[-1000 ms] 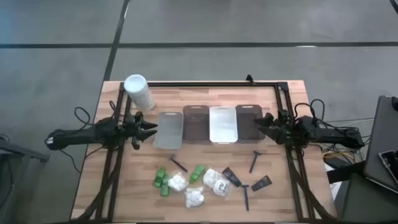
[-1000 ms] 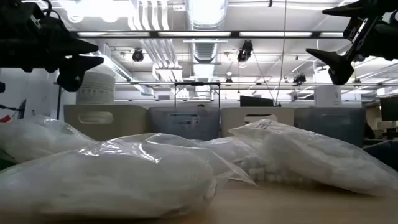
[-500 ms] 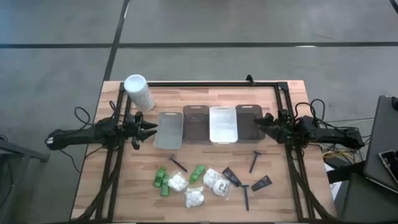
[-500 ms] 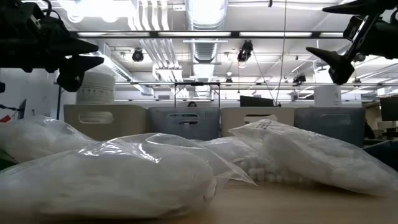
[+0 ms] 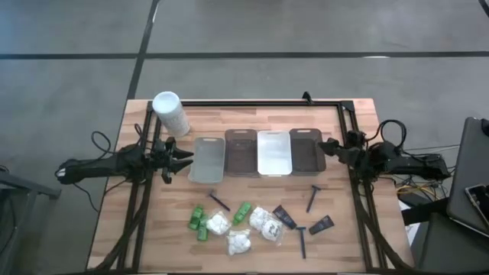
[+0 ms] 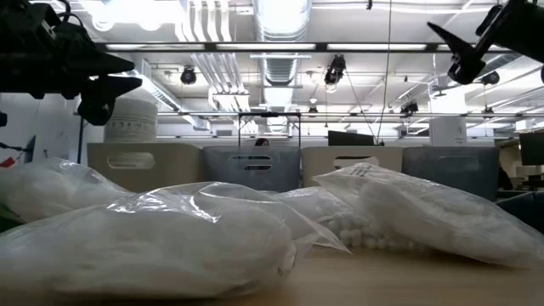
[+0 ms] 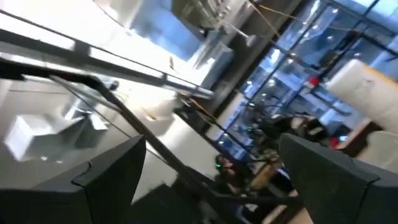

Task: Pick & Place Travel size toiletries
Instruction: Put the top right blue razor into the right black bin

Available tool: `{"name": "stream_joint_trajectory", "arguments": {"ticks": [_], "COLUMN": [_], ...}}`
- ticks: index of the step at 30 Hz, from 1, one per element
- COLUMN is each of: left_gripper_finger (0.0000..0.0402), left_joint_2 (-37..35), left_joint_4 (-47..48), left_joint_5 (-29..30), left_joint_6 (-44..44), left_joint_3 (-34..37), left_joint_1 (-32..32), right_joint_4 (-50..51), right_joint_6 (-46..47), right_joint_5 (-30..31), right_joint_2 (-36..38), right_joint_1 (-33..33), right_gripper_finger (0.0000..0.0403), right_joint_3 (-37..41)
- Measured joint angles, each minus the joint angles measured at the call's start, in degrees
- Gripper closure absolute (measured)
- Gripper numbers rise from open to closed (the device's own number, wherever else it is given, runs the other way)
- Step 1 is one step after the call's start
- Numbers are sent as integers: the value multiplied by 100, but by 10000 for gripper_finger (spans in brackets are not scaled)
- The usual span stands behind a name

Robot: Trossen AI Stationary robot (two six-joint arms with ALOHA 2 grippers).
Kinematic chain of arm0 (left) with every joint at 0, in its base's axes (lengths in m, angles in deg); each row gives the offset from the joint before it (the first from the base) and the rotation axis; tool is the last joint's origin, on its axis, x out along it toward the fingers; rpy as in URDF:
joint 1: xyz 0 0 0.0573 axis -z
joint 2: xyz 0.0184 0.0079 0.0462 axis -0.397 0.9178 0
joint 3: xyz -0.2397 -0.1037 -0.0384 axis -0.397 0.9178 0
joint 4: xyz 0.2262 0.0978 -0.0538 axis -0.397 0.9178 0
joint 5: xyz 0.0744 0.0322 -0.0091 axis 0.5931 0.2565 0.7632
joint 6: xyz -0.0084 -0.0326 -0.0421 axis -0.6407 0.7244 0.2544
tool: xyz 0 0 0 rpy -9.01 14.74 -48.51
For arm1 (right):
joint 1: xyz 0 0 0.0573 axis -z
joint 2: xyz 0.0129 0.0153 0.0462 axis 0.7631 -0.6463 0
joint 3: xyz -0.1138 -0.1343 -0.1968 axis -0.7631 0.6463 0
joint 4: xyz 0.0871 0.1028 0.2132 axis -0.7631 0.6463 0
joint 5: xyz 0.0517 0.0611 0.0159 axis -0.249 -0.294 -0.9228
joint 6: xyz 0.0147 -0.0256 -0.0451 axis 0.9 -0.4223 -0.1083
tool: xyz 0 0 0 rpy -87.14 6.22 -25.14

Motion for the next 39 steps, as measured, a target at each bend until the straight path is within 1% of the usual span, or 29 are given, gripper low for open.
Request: {"name": "stream_joint_trajectory", "arguments": {"ticks": [3, 7, 12, 15, 17, 21, 24, 27, 30, 34, 39], "left_gripper_finger": [241, 241, 241, 241, 241, 241, 241, 241, 241, 241, 241], "left_joint_2": [-1, -2, -2, -2, 0, -2, -2, 0, -2, -2, 0], "left_joint_4": [0, 2, 2, 2, 2, 2, 2, 2, 2, 4, 6], "left_joint_5": [0, 0, 0, 0, 0, 0, 0, 0, 0, 0, 0], "left_joint_6": [0, -1, 0, 0, 1, 0, -1, -1, 0, 1, -1], "left_joint_3": [-1, 0, -2, -1, -2, -2, 0, -2, -2, 0, -1], "left_joint_1": [-1, -1, 0, 0, -1, -1, -1, -1, -1, 1, -1], "right_joint_4": [123, 566, 563, 1029, 1922, 4474, 6235, 7275, 7519, 7527, 7538], "right_joint_6": [412, 1618, 2724, 3132, 3515, 4577, 5278, 5843, 6213, 6135, 6477], "right_joint_5": [-174, -263, -291, -120, -59, -66, -44, 204, 201, 205, 208], "right_joint_2": [-279, -897, -1818, -2426, -2863, -3764, -4463, -5152, -5864, -6716, -7613], "right_joint_1": [-134, -480, -1355, -1958, -2332, -2984, -3328, -3558, -3609, -3551, -3457], "right_gripper_finger": [39, 39, 39, 39, 39, 39, 39, 39, 39, 39, 39], "right_joint_3": [-4, 3, -202, -626, -1035, -2033, -2726, -3290, -3606, -3897, -4050]}}
